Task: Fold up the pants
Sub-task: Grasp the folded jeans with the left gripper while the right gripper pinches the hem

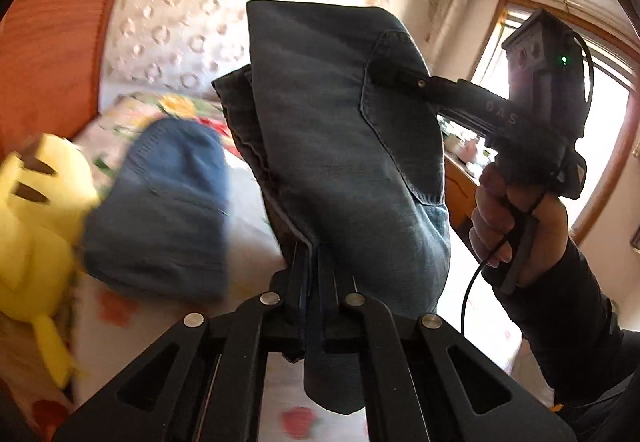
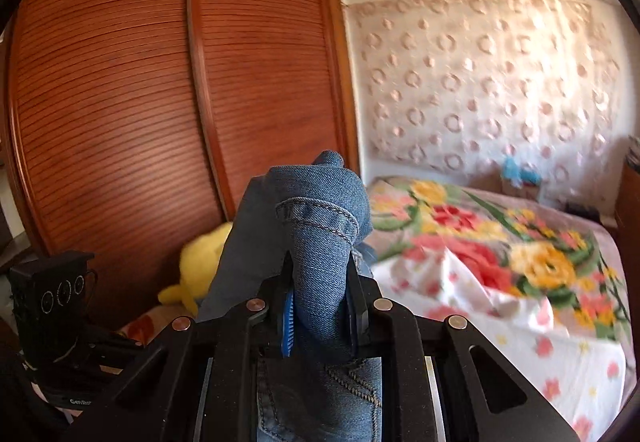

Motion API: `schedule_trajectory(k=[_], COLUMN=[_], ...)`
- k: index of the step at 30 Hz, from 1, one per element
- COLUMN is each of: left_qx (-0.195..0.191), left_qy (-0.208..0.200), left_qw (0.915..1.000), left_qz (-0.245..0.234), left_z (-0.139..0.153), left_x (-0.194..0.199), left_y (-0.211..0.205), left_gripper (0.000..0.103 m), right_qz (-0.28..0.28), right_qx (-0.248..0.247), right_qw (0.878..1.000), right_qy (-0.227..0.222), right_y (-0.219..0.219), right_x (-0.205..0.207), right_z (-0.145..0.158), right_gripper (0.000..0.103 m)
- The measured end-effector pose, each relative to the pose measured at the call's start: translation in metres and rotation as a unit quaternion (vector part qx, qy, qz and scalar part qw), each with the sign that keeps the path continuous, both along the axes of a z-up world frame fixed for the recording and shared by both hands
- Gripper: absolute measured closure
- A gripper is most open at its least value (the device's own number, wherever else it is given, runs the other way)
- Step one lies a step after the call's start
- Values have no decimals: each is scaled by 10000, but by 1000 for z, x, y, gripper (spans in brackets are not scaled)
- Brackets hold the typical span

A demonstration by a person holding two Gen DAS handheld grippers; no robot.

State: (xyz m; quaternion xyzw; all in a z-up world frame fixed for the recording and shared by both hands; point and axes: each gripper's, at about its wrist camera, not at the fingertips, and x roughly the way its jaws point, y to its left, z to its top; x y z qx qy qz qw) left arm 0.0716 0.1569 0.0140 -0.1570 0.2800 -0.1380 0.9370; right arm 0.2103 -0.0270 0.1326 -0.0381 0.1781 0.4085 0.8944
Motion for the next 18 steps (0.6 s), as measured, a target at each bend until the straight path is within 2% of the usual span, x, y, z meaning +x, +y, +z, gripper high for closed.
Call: schedule_trajectory(k=[6,11,14,16,18], left_qx=[137,398,694,916,1038], left_qy=[-294,-445,-358,-144,321], left_qw=[9977,9928,9896,9878,9868], left_qz=[603,1041,1208,1253,1200], left_z=[32,55,48,32,4], left_x=[-14,-5,26,57,95], left_y=[59,97,108,110,112], left_gripper=[99,99,99,99,99], right_qz=[529,904,757,445,131], right_qx=[203,661,923,954,844], right_qw=[9983,9937,9925,9931,9921], right_qy=[-135,16,275,513,916], right_y=[54,85,88,89,99], right_x=[13,42,77,111,147], right_z=[35,57,43,11,-31], right_gripper=[84,84,84,83,82])
